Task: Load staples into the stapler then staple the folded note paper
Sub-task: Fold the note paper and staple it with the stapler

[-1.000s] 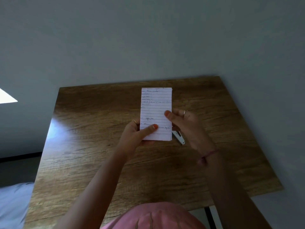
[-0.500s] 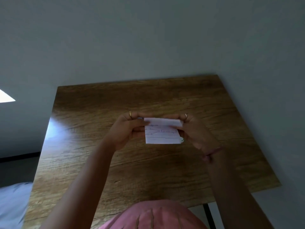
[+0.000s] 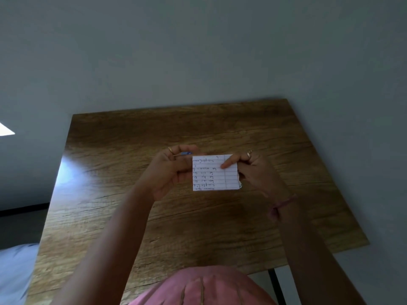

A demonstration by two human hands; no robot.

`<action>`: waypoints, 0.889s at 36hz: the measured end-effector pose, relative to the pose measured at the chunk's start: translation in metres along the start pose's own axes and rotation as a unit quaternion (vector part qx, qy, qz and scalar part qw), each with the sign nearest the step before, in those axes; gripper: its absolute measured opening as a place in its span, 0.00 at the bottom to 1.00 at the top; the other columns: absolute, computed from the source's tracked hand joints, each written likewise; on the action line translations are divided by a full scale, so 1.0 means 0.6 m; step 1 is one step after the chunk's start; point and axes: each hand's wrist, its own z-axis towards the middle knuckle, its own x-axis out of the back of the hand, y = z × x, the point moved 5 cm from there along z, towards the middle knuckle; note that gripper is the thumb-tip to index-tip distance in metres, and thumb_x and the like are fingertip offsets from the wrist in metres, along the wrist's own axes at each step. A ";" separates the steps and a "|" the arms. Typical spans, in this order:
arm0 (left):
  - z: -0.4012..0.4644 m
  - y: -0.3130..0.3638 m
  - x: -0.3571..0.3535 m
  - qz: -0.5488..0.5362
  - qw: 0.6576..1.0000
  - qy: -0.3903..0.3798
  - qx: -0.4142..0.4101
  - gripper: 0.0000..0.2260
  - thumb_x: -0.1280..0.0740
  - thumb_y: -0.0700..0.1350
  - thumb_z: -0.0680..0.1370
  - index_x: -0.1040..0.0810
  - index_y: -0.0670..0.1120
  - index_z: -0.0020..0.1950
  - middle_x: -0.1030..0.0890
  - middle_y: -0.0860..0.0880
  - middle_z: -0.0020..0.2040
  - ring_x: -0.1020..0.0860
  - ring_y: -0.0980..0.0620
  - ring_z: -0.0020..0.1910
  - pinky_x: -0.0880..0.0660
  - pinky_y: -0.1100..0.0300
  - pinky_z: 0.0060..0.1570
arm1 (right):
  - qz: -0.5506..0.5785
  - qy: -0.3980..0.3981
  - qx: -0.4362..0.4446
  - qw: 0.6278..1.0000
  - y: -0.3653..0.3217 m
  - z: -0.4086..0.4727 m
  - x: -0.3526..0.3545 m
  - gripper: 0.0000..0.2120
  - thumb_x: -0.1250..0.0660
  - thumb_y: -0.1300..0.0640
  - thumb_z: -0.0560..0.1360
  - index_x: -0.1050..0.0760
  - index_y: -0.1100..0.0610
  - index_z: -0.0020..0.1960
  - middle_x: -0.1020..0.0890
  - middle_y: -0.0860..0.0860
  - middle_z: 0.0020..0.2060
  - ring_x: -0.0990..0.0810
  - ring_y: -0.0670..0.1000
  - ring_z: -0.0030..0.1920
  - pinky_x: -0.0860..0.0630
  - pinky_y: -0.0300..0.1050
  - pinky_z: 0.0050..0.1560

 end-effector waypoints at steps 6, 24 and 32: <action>-0.003 -0.001 -0.013 -0.083 0.996 0.017 0.018 0.08 0.36 0.38 0.77 0.19 0.38 0.52 0.16 0.37 0.51 0.16 0.45 0.47 0.18 0.58 0.43 | -0.021 0.019 0.033 0.999 -0.004 0.005 0.007 0.24 0.39 0.69 0.78 0.16 0.45 0.36 0.16 0.46 0.50 0.17 0.48 0.53 0.18 0.43 0.43; 0.006 -0.001 -0.012 0.050 0.995 0.087 0.010 0.09 0.27 0.46 0.69 0.18 0.40 0.41 0.14 0.40 0.45 0.15 0.46 0.44 0.19 0.60 0.36 | -0.018 -0.003 0.052 0.998 0.000 0.014 0.000 0.21 0.40 0.69 0.79 0.17 0.48 0.41 0.17 0.43 0.49 0.17 0.43 0.51 0.20 0.35 0.38; -0.002 0.004 -0.012 0.142 0.988 0.067 0.003 0.07 0.29 0.46 0.72 0.18 0.47 0.34 0.14 0.43 0.43 0.15 0.47 0.43 0.20 0.61 0.36 | 0.119 -0.088 -0.054 0.988 0.013 0.022 0.000 0.18 0.48 0.54 0.81 0.18 0.51 0.52 0.15 0.52 0.53 0.17 0.51 0.53 0.20 0.41 0.45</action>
